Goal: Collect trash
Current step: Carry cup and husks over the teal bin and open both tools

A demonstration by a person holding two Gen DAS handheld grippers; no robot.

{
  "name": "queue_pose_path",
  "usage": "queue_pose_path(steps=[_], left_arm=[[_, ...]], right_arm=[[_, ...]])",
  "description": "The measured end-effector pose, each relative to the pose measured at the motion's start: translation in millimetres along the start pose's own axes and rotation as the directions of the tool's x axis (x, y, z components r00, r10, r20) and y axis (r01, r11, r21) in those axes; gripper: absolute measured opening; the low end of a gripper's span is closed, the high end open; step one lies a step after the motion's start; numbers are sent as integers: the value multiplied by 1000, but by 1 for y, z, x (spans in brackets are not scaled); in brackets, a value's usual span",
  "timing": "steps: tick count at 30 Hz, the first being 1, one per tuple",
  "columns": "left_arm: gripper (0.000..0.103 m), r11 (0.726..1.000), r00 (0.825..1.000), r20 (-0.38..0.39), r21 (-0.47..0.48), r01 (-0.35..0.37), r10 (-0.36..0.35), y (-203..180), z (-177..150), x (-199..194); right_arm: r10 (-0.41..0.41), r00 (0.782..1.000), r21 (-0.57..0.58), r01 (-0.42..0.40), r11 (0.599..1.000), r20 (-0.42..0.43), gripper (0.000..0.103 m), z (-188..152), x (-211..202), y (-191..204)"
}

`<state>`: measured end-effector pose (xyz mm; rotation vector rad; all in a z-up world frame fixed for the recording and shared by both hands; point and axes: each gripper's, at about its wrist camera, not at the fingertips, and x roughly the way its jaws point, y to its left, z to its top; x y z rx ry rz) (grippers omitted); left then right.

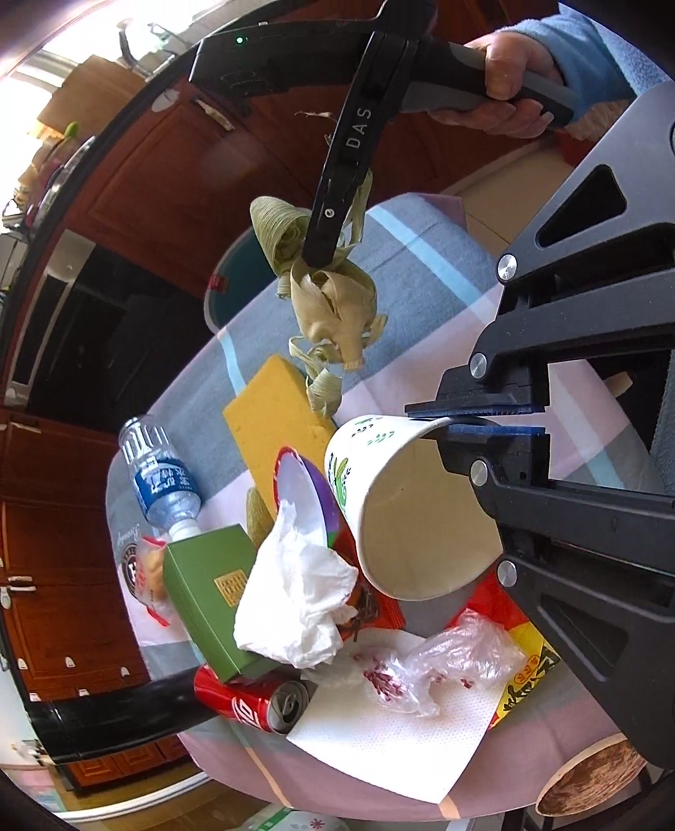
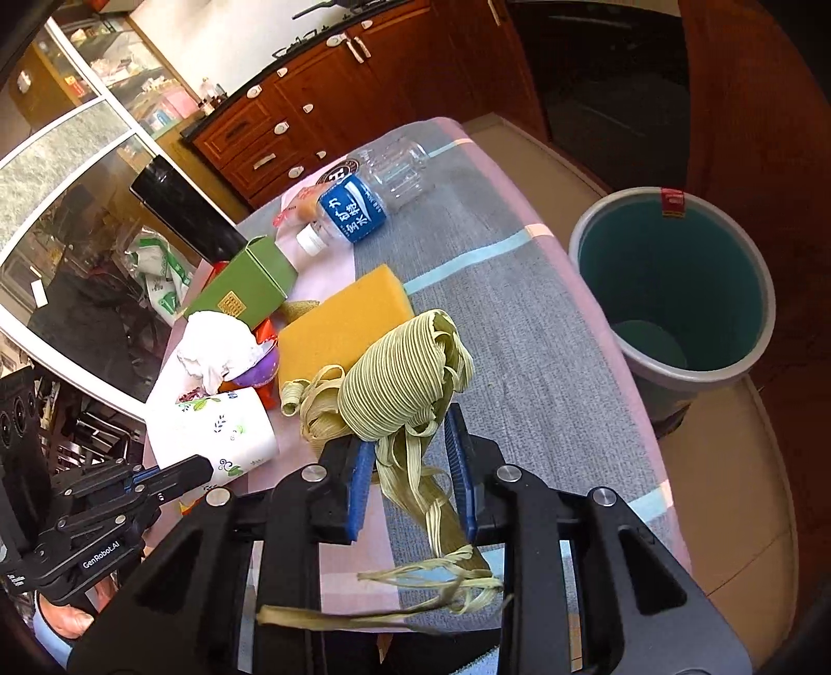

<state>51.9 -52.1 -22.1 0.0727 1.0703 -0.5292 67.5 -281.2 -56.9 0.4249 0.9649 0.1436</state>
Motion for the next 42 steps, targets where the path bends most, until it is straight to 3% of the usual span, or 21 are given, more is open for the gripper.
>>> queue_pose_path(steps=[8, 16, 24, 31, 32, 34, 35, 36, 40, 42], left_arm=[[3, 993, 998, 12, 98, 60, -62, -57, 33, 3], [3, 963, 994, -3, 246, 110, -112, -132, 97, 57], [4, 934, 980, -106, 303, 192, -167, -187, 145, 142], [5, 941, 965, -223, 272, 200, -140, -195, 160, 214], [9, 942, 963, -234, 270, 197, -134, -194, 160, 219], [34, 944, 965, -230, 269, 190, -128, -191, 160, 221], [52, 947, 971, -208, 271, 174, -119, -189, 159, 219], [60, 949, 976, -187, 272, 161, -112, -187, 159, 217], [69, 956, 979, -173, 250, 154, -112, -175, 160, 209], [81, 961, 982, -163, 243, 136, -98, -169, 159, 204]], right_arm=[[-62, 992, 97, 51, 994, 114, 26, 21, -43, -52], [-251, 948, 185, 215, 959, 196, 26, 61, -84, -120], [-389, 915, 199, 364, 910, 105, 26, 97, -65, -169], [-409, 912, 218, 403, 889, -16, 26, 107, -17, -202], [-408, 913, 217, 404, 888, -31, 26, 107, -12, -205], [-401, 914, 217, 403, 889, -57, 26, 106, -1, -210], [-395, 916, 217, 401, 890, -69, 26, 105, 4, -210], [-393, 916, 216, 400, 891, -79, 26, 104, 8, -210], [-381, 918, 210, 396, 894, -109, 26, 103, 22, -209], [-383, 916, 205, 399, 893, -118, 28, 99, 26, -207]])
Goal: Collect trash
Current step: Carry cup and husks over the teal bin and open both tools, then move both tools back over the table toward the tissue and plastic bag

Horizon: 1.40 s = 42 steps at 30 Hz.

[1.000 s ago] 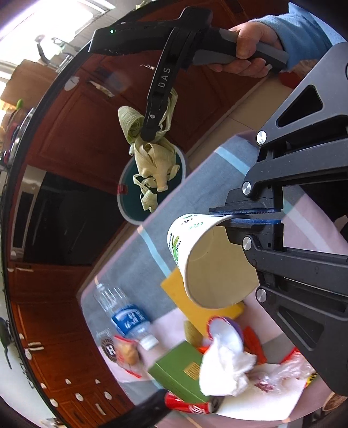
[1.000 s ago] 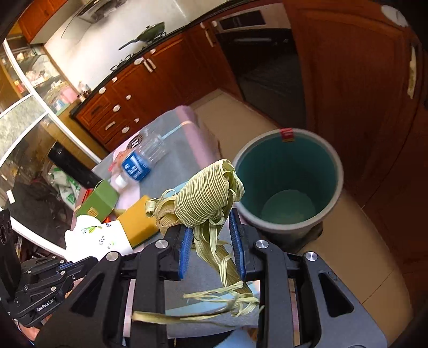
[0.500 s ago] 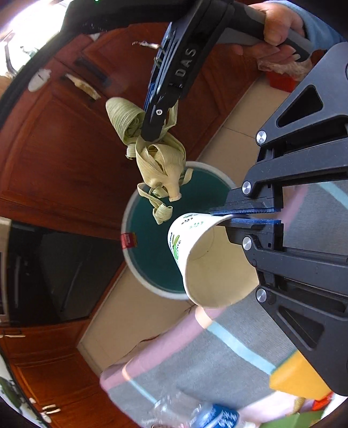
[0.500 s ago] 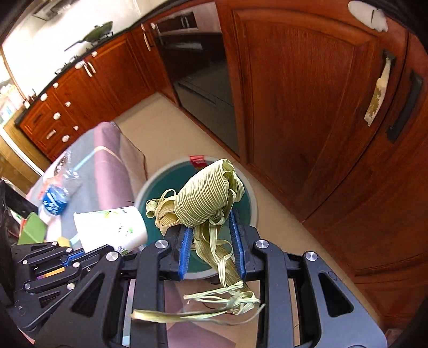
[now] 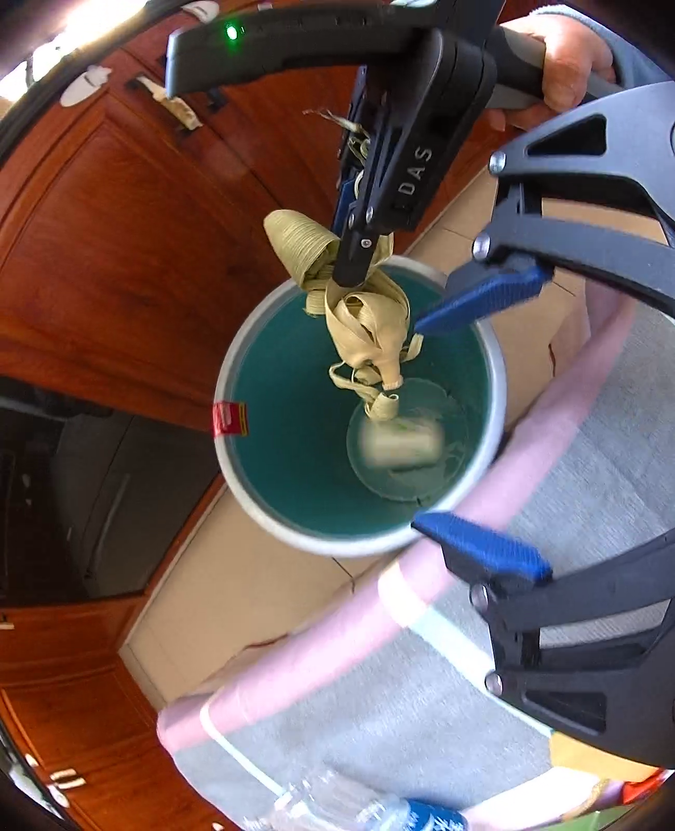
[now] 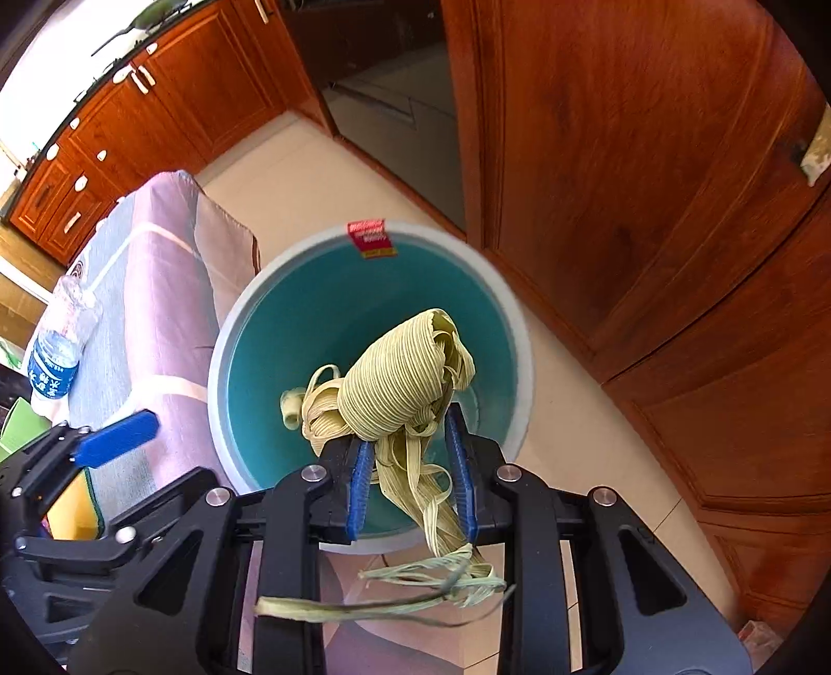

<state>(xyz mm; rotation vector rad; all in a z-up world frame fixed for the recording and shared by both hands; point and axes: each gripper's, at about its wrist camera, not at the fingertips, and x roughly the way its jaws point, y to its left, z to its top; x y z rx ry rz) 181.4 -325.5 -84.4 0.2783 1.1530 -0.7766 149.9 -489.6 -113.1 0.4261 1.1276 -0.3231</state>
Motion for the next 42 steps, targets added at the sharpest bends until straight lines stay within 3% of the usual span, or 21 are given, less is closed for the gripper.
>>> queue_pose_path(steps=[3, 5, 6, 8, 9, 15, 28, 42], left_arm=[[95, 1000, 999, 29, -10, -25, 25, 6, -5, -13], [97, 999, 998, 46, -17, -34, 35, 9, -9, -20], [99, 999, 998, 51, -22, -36, 37, 11, -12, -24], [99, 999, 998, 51, -33, -38, 40, 14, -17, -31], [99, 998, 998, 48, -39, -39, 41, 16, -19, -34], [99, 996, 998, 46, -71, -47, 50, 23, -43, -58], [99, 977, 983, 140, -192, -92, 120, 68, -117, -143], [99, 902, 946, 198, -402, -160, 257, 164, -212, -213]], right_arm=[[2, 1000, -2, -2, 1000, -14, 42, -2, 2, 6], [4, 1000, 0, -4, 1000, -1, 72, -4, -3, 10], [-7, 1000, 0, 7, 1000, 8, 79, -5, -5, 13], [-15, 1000, 4, 15, 1000, 15, 80, -5, -10, 17], [-20, 1000, 10, 19, 1000, 9, 86, -6, -13, 18], [-32, 999, 16, 32, 999, 14, 87, -19, -36, 32], [22, 997, -88, -16, 996, 75, 87, -64, -95, 94], [90, 993, -250, -70, 966, 71, 87, -99, -120, 192]])
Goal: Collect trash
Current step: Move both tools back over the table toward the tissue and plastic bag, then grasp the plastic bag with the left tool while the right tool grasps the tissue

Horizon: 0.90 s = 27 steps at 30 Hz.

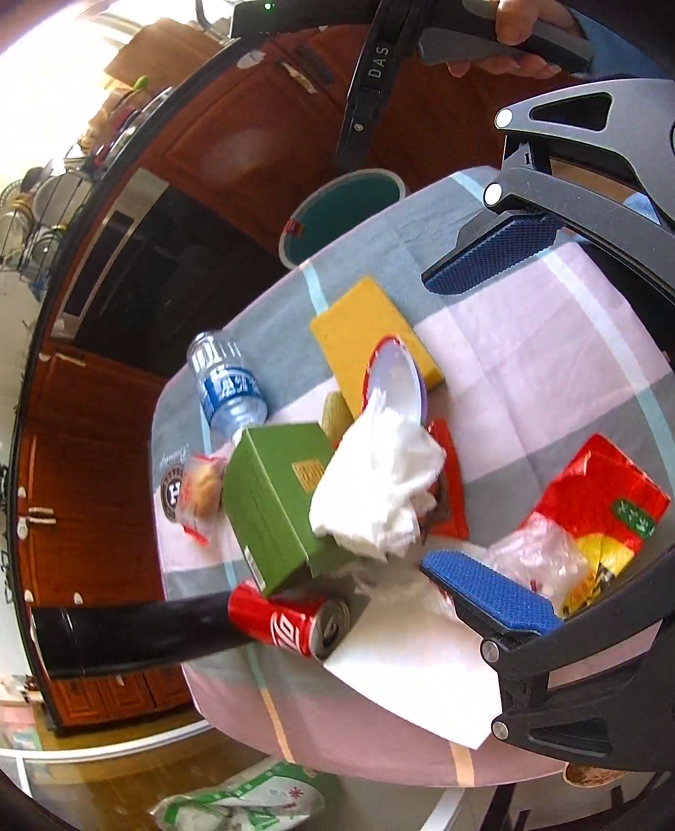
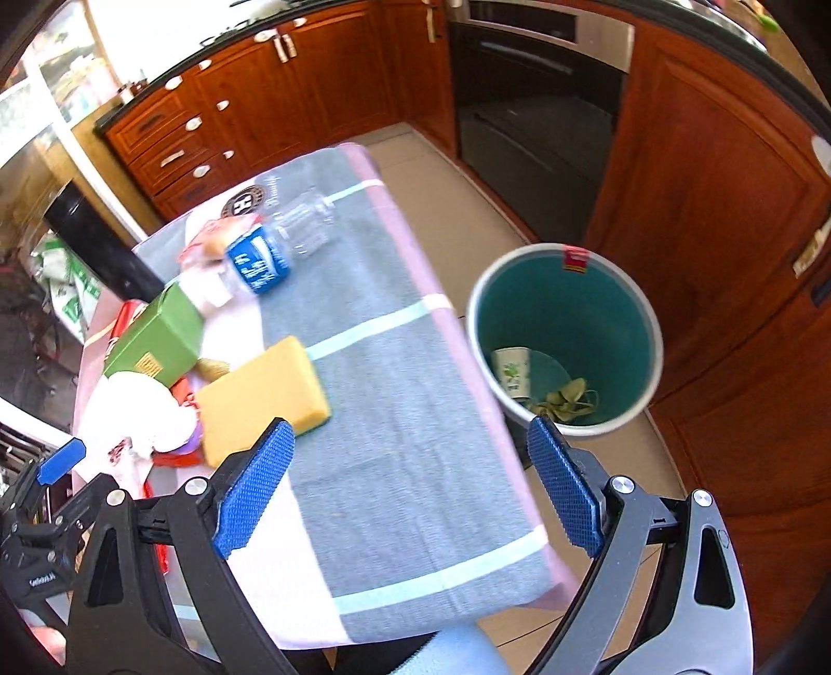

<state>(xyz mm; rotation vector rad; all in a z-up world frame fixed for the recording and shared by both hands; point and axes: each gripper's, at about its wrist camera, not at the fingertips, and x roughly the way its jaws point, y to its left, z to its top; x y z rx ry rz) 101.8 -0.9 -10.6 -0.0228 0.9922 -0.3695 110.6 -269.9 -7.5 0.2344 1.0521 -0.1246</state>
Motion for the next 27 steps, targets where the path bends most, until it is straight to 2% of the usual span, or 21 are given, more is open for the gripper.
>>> queue_pose_path(steps=[6, 13, 19, 23, 27], left_arm=[[99, 996, 997, -21, -60, -70, 69, 55, -17, 2], [99, 991, 997, -47, -119, -64, 59, 100, -33, 7], [99, 993, 999, -44, -118, -31, 26, 111, -34, 8], [99, 994, 999, -47, -111, -14, 9, 116, -35, 10], [99, 994, 999, -54, -113, -12, 6, 118, -33, 15]], right_arm=[[54, 998, -68, -57, 996, -45, 87, -1, 13, 52], [135, 984, -169, -154, 973, -116, 87, -2, 41, 127], [171, 972, -248, -208, 946, -163, 87, 0, 68, 183], [161, 971, -282, -206, 937, -175, 83, 3, 82, 204], [147, 966, -276, -203, 940, -211, 78, 3, 100, 208]])
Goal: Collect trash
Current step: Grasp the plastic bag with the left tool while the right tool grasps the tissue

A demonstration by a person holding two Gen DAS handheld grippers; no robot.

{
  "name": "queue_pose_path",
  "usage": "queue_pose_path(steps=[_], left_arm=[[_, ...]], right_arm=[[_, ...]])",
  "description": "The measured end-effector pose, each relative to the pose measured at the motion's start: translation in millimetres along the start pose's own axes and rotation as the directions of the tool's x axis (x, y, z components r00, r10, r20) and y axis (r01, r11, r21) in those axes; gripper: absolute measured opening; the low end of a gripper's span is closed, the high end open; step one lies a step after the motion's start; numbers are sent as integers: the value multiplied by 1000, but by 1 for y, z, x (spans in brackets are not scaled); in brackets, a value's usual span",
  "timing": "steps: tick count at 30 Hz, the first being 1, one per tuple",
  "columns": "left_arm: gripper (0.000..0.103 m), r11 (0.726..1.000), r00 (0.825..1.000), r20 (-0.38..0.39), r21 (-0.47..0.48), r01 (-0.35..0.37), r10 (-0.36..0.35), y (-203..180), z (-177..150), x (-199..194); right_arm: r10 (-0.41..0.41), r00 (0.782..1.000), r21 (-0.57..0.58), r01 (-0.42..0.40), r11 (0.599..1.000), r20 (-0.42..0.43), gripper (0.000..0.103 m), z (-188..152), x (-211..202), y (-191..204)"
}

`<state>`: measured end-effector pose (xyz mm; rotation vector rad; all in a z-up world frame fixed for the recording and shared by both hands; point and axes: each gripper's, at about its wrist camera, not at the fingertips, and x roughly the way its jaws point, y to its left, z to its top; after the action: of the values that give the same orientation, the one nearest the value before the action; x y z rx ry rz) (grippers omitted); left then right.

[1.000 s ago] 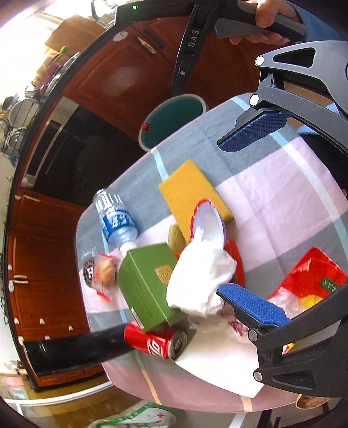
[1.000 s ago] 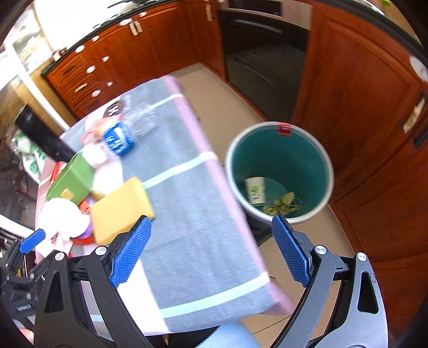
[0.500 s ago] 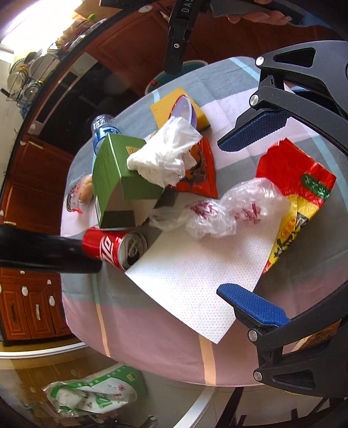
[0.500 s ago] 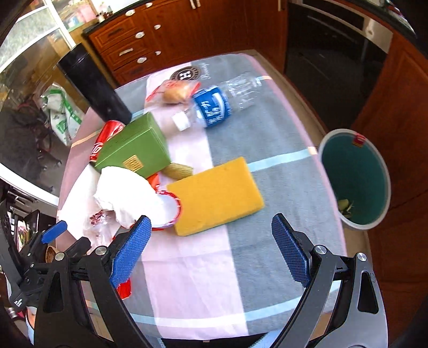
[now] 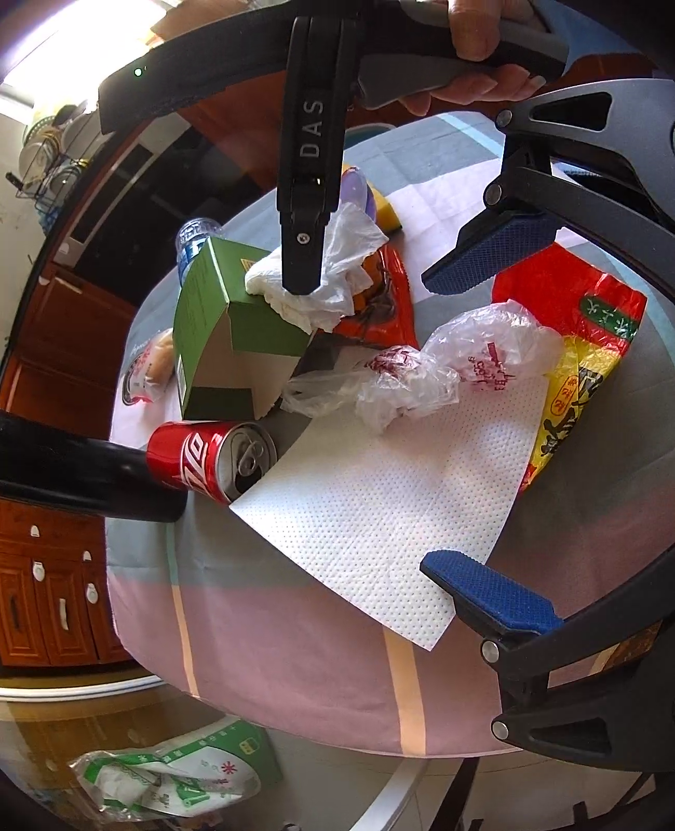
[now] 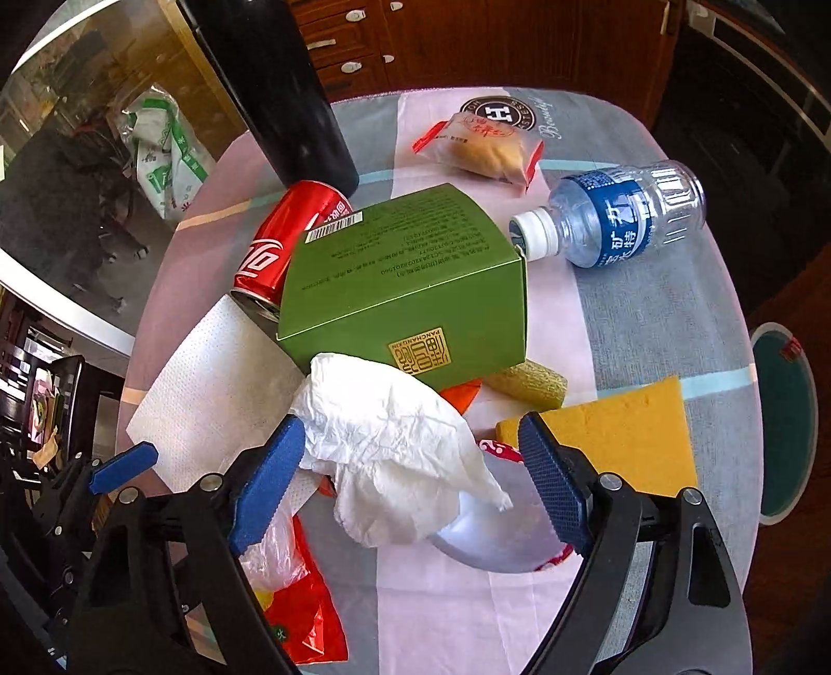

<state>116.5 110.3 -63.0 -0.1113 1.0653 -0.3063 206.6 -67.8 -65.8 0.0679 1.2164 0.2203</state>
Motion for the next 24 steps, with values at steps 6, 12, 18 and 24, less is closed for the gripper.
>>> queue_pose_path(steps=[6, 12, 18, 24], left_arm=[[99, 1000, 1000, -11, 11, 22, -22, -4, 1, 7], [98, 997, 1000, -4, 74, 7, -6, -23, 1, 12], [61, 996, 998, -65, 90, 8, -2, -33, -1, 32], [29, 998, 997, -69, 67, -11, 16, -32, -5, 32]], right_arm=[[31, 999, 0, -31, 1000, -37, 27, -8, 9, -1], [37, 999, 2, -37, 999, 24, 21, -11, -21, -8], [41, 996, -4, -41, 999, 78, 15, -13, -47, -17], [52, 994, 26, -55, 998, 94, 15, -20, -56, -35]])
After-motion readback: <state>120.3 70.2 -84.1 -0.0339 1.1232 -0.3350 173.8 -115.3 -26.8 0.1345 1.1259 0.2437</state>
